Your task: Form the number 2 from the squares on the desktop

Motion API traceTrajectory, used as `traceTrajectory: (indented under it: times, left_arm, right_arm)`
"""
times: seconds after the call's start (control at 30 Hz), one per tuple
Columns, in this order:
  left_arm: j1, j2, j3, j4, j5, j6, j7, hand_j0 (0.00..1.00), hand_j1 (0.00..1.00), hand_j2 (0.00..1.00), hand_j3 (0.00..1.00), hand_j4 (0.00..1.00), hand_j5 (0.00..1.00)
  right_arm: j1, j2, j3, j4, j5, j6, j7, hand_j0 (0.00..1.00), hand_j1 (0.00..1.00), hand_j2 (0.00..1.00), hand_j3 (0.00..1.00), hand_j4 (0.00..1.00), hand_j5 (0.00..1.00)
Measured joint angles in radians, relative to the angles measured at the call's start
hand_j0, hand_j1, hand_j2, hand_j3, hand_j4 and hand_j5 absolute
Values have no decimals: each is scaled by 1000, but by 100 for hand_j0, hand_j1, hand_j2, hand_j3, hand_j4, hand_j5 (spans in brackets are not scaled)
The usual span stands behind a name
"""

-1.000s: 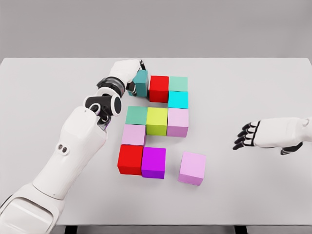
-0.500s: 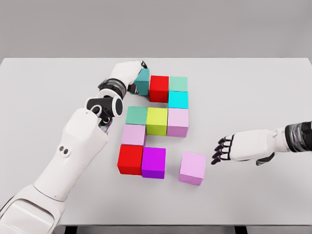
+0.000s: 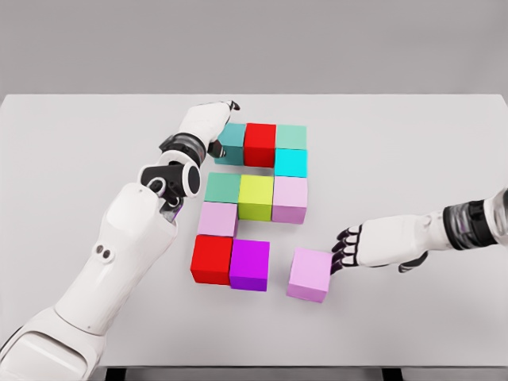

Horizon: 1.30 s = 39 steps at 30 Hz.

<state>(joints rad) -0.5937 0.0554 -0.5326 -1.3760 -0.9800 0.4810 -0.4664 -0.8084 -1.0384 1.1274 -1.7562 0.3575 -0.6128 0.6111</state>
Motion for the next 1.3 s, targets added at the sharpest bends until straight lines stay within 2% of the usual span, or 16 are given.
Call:
traceTrajectory:
  times: [0.13, 0.27, 0.33, 0.43, 0.47, 0.53, 0.57, 0.63, 0.73, 0.8, 0.93, 1.17, 1.3]
  left_arm:
    - [-2, 7, 1, -12, 9, -5, -1, 99, 99, 99, 99, 99, 99]
    - [25, 73, 9, -107, 47, -7, -2, 100, 100, 100, 100, 100, 100]
    - [26, 159, 13, -176, 121, -9, -2, 100, 100, 100, 100, 100, 100]
    - [28, 358, 39, -281, 315, -44, -1, 100, 100, 100, 100, 100, 100]
    - [35, 423, 58, -301, 390, -103, -2, 100, 100, 100, 100, 100, 100]
    - [98, 552, 102, -322, 538, -302, -3, 100, 100, 100, 100, 100, 100]
    - [169, 610, 128, -326, 617, -406, -5, 100, 100, 100, 100, 100, 100]
    - [253, 698, 166, -320, 755, -616, -9, 100, 100, 100, 100, 100, 100]
    - [322, 791, 214, -279, 863, -899, -16, 100, 100, 100, 100, 100, 100]
    - [348, 810, 270, -225, 899, -994, -66, 100, 100, 100, 100, 100, 100]
    - [408, 759, 384, -174, 950, -1068, -124, 100, 100, 100, 100, 100, 100]
    - [413, 637, 524, -157, 972, -1092, -143, 100, 100, 100, 100, 100, 100]
    - [413, 583, 566, -156, 974, -1094, -144, 100, 100, 100, 100, 100, 100]
  right_arm:
    - [-9, 10, 8, 0, 0, 0, 0, 100, 100, 100, 100, 100, 100]
    - [-18, 20, 19, 0, 0, 0, 0, 100, 100, 100, 100, 100, 100]
    - [-21, 24, 26, 0, 0, 0, 0, 100, 100, 100, 100, 100, 100]
    - [-21, 28, 32, 0, 0, 0, 0, 100, 100, 100, 100, 100, 100]
    - [-21, 29, 33, 0, 0, 0, 0, 100, 100, 100, 100, 100, 100]
    - [-23, 30, 34, 0, -1, 0, 0, 100, 100, 100, 100, 100, 100]
    - [-28, 30, 35, 0, -1, 0, 0, 100, 100, 100, 100, 100, 100]
    - [-29, 29, 35, 0, -2, 0, 0, 100, 100, 100, 100, 100, 100]
    - [-29, 22, 35, 0, -3, 0, 0, 100, 100, 100, 100, 100, 100]
    - [-28, 15, 36, 0, -2, 0, 0, 100, 100, 100, 100, 100, 100]
    - [-28, 12, 36, -1, -2, 0, 0, 100, 100, 100, 100, 100, 100]
    - [-29, 32, 49, -1, -15, 0, 0, 100, 100, 100, 100, 100, 100]
    - [-29, 40, 55, -2, -21, 0, 0, 100, 100, 100, 100, 100, 100]
